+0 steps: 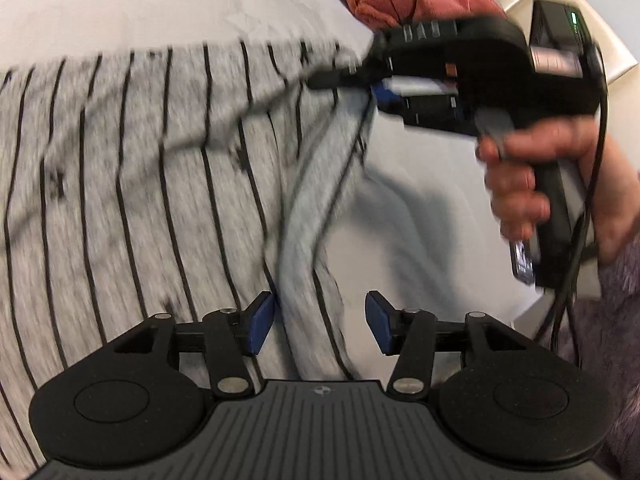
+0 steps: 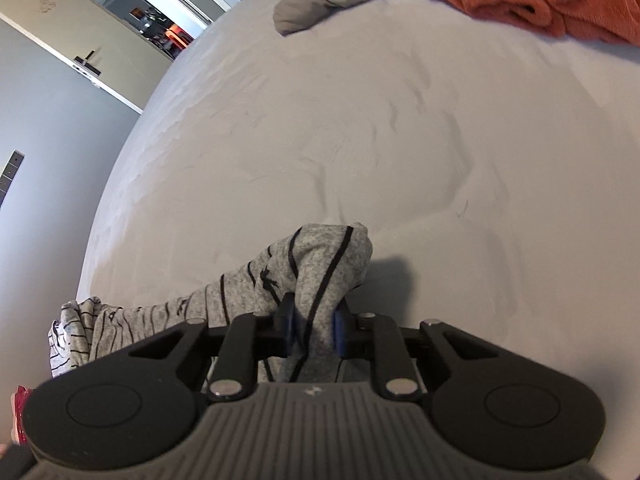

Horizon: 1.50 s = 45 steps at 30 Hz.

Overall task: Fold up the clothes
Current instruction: 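Lift the trousers with both tools and fold them over toward the folded shirt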

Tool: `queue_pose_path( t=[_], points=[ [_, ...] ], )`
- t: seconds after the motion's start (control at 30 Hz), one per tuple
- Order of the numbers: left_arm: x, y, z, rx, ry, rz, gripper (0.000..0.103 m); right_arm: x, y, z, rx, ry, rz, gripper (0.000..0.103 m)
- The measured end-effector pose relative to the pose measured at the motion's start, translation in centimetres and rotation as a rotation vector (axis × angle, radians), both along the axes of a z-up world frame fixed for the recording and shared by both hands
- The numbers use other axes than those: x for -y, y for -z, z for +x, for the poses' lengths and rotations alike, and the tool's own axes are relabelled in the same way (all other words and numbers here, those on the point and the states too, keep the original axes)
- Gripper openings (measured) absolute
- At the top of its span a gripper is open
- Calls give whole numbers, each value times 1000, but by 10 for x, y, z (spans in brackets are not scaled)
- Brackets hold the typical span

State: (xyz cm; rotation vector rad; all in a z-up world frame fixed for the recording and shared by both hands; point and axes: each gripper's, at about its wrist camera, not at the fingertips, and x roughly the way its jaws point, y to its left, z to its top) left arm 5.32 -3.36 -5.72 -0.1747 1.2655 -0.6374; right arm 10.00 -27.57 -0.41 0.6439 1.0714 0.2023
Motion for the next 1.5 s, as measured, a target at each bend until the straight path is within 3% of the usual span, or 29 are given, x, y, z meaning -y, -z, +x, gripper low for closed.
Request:
queue_pose_path(
  t=[0.07,0.1,0.2,0.27,0.6,0.9,0.97,1.2,1.37,1.5],
  points=[
    [-3,5,-10,-20,-47,-7,45,-1,-3,0,10,-7,-6,20],
    [-6,8,-15,-30,-73,-10,32,-1,-5,-1,16,-9,-7,20],
    [-16,13,-25,-41,-115,-25,17,-3,-15,-5,36,-15,-6,18],
    [-23,8,-29,-26,-118,-36,13,-6,-20,-2,51,-18,-3,18],
    [-71,-59,-68,153,-99,-138,11,-35,-71,0,138,-39,36,17],
    [-166,-96,-101,231,-268,-216,11,-99,-105,11,200,-119,145,16],
    [-188,-99,-106,240,-323,-225,11,-119,-111,16,218,-141,162,16],
    [-212,-75,-106,248,-515,-216,11,-199,-111,39,216,-242,224,16],
    [-238,-70,-106,238,-612,-153,11,-258,-96,56,194,-323,221,16],
    [-261,-60,-104,213,-673,-49,11,-299,-75,65,172,-373,181,16]
  ],
)
